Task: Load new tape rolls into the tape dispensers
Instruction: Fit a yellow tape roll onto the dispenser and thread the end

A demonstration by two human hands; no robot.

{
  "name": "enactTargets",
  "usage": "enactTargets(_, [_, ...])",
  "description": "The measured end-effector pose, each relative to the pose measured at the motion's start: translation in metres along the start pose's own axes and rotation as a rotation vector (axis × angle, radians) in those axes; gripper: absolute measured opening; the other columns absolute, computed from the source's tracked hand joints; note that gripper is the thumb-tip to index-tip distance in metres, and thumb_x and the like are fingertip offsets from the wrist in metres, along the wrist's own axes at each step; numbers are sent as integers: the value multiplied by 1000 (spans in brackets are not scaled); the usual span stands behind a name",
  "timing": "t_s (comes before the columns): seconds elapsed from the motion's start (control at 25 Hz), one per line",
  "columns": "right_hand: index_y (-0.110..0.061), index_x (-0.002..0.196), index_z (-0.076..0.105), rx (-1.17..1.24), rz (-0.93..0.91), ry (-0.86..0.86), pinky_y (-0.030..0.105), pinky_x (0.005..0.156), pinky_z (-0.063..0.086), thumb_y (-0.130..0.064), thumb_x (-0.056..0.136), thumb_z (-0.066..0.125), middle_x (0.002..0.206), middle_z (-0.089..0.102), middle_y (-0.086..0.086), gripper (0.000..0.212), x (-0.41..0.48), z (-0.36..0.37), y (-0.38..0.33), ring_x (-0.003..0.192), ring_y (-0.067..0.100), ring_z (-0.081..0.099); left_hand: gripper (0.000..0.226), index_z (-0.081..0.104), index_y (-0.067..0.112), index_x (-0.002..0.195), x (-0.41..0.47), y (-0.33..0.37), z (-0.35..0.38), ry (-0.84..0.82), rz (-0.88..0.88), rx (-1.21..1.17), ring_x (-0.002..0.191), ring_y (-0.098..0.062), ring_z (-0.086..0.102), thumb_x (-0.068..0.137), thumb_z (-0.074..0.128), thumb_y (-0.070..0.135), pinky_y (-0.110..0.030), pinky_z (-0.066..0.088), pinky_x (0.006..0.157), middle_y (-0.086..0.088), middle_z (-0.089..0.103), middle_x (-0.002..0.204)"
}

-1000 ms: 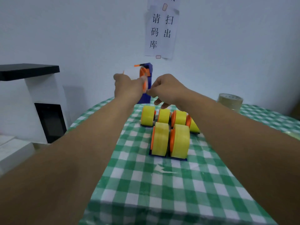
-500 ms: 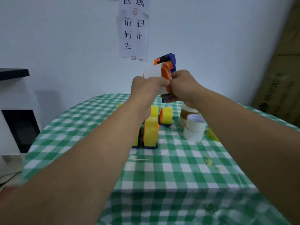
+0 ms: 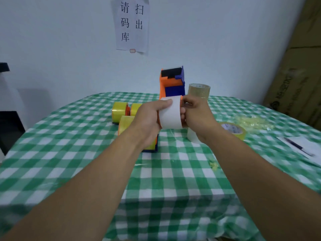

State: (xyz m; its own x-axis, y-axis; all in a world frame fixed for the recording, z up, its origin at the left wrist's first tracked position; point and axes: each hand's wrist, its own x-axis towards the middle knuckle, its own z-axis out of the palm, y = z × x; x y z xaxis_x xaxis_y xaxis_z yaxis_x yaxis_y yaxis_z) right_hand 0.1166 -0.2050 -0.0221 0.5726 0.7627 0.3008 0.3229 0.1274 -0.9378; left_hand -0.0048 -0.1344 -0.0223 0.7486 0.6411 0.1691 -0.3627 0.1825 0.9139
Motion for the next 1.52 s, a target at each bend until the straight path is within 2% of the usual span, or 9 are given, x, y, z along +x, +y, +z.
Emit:
enactTargets(0.16, [0, 107, 67, 126, 76, -11, 28, 54, 48, -2, 99, 45, 49, 55, -10, 23, 6, -9, 9, 42, 5, 48, 30, 64, -7, 113, 17, -19, -1, -29, 54, -17, 77, -30, 70, 98, 48, 12, -46, 58, 86, -20, 73, 88])
enactTargets(0.24, [3, 117, 63, 328, 139, -68, 28, 53, 43, -18, 100, 47, 52, 51, -6, 32, 12, -18, 10, 44, 9, 47, 28, 65, -7, 111, 24, -24, 4, -57, 110, -11, 75, -31, 70, 98, 48, 11, -45, 60, 81, -21, 73, 85])
enactTargets(0.32, [-10, 116, 59, 471, 164, -181, 27, 56, 38, -40, 98, 54, 54, 43, -3, 35, 19, -27, 13, 48, 14, 38, 27, 65, -6, 110, 34, -30, 9, -86, 165, 0, 72, -32, 69, 96, 50, 12, -42, 59, 77, -22, 72, 83])
enactTargets(0.44, [-18, 115, 51, 506, 175, -306, 26, 59, 35, -52, 87, 61, 53, 39, -3, 46, 32, -36, 18, 50, 14, 33, 29, 66, -5, 107, 51, -39, 11, -94, 211, -3, 70, -32, 67, 91, 58, 17, -43, 57, 76, -20, 72, 81])
enactTargets(0.84, [-12, 115, 64, 515, 77, -381, 25, 51, 41, -40, 84, 63, 55, 49, 2, 42, 83, -41, 11, 49, 14, 43, 43, 58, -10, 117, 94, -31, 5, -120, 289, -105, 66, -31, 66, 85, 51, 19, -36, 57, 64, -20, 69, 76])
enactTargets(1.16, [-15, 107, 70, 582, -19, -358, 24, 45, 45, -30, 84, 62, 54, 51, 2, 28, 83, -39, 20, 45, 12, 47, 42, 56, -9, 125, 84, -28, -2, -173, 317, -88, 74, -28, 69, 90, 50, 15, -35, 58, 69, -19, 71, 84])
enactTargets(1.24, [-15, 104, 71, 611, -46, -354, 25, 42, 45, -29, 83, 62, 59, 54, 5, 27, 81, -40, 22, 44, 12, 48, 42, 58, -8, 124, 82, -27, 0, -183, 310, -71, 74, -29, 69, 90, 52, 16, -37, 58, 70, -20, 71, 84])
enactTargets(1.4, [-15, 95, 77, 668, -116, -355, 24, 41, 45, -25, 80, 64, 100, 66, 16, 22, 75, -39, 30, 46, 10, 51, 41, 59, -4, 125, 72, -31, 0, -222, 305, -48, 76, -29, 69, 91, 52, 16, -37, 57, 71, -19, 71, 86])
enactTargets(1.52, [-13, 95, 77, 663, -146, -349, 24, 41, 46, -24, 79, 64, 88, 70, 7, 23, 69, -36, 31, 46, 9, 54, 38, 62, -1, 121, 65, -32, -1, -235, 303, -67, 77, -27, 69, 89, 55, 18, -36, 57, 71, -18, 71, 87])
